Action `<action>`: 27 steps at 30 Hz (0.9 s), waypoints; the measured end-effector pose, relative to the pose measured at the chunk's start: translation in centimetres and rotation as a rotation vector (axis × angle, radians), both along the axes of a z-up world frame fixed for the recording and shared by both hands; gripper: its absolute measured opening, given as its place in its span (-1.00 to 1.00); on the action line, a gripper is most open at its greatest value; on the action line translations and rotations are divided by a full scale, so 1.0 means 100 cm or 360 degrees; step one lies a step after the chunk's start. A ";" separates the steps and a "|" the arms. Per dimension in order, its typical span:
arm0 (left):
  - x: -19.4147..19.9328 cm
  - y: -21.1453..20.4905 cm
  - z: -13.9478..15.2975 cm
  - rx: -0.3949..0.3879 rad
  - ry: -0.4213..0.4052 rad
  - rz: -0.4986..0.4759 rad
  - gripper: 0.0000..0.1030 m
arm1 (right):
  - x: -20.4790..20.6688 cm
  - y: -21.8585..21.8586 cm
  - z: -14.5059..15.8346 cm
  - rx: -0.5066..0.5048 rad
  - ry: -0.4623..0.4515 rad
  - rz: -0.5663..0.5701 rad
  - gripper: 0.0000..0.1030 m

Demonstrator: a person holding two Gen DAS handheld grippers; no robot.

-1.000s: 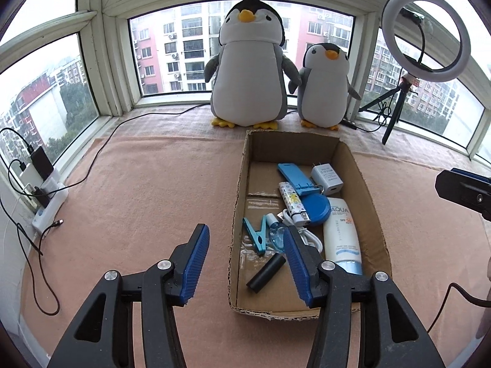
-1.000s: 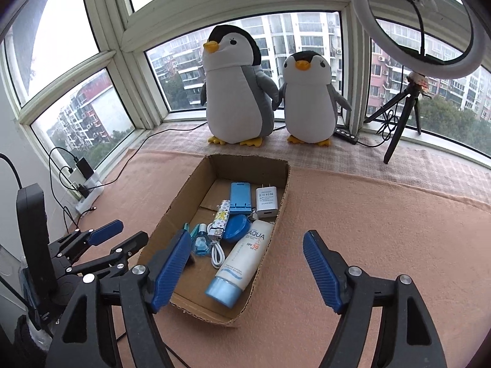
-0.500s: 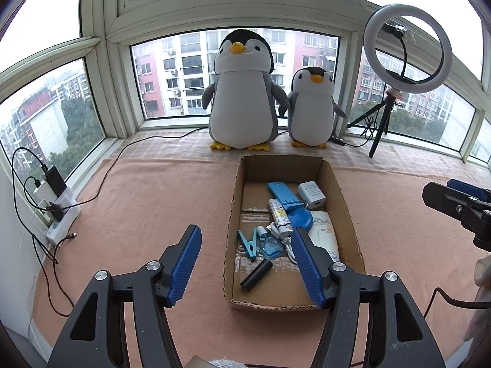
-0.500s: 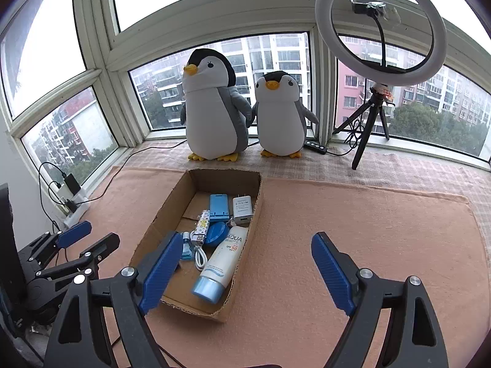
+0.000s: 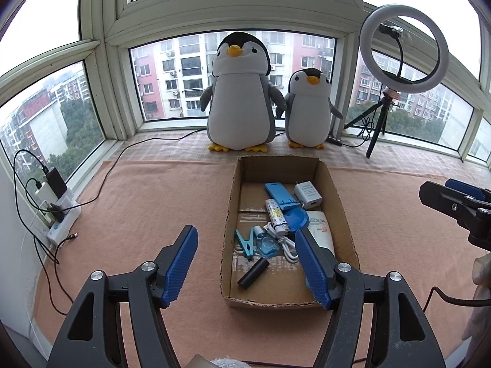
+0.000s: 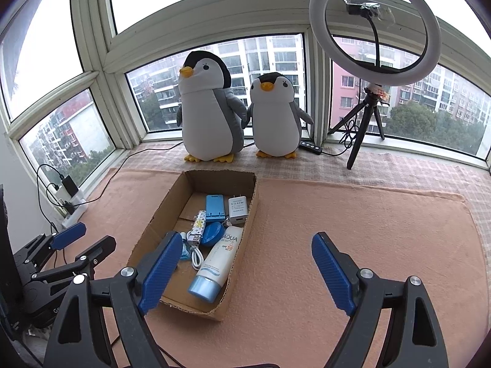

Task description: Organize rigid objects

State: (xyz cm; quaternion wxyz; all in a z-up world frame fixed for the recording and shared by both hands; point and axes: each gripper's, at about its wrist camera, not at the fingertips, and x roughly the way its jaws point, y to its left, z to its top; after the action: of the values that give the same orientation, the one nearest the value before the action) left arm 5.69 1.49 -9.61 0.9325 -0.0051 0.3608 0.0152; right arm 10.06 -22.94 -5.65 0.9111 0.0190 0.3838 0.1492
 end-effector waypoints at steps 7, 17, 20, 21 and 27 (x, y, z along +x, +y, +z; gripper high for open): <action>0.000 0.000 0.000 -0.0002 0.0003 -0.0001 0.35 | 0.000 0.000 0.000 -0.0002 0.0001 0.0000 0.62; 0.001 -0.002 0.000 -0.0008 0.0010 -0.0002 0.41 | 0.001 -0.001 -0.001 -0.0006 0.0011 0.0003 0.62; 0.001 -0.002 -0.001 -0.0008 0.0013 -0.0003 0.42 | 0.001 -0.001 -0.003 -0.0009 0.0016 0.0003 0.62; 0.002 -0.002 -0.001 -0.0008 0.0013 -0.0003 0.42 | 0.002 0.000 -0.003 -0.0010 0.0020 0.0005 0.62; 0.003 -0.002 -0.001 -0.0001 0.0007 -0.0005 0.42 | 0.003 -0.001 -0.006 -0.0016 0.0026 0.0005 0.62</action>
State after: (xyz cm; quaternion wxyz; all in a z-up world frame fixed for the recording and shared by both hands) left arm 5.99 1.27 -9.73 0.9317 -0.0048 0.3629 0.0138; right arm 10.37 -23.02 -6.21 0.9078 0.0150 0.3919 0.1485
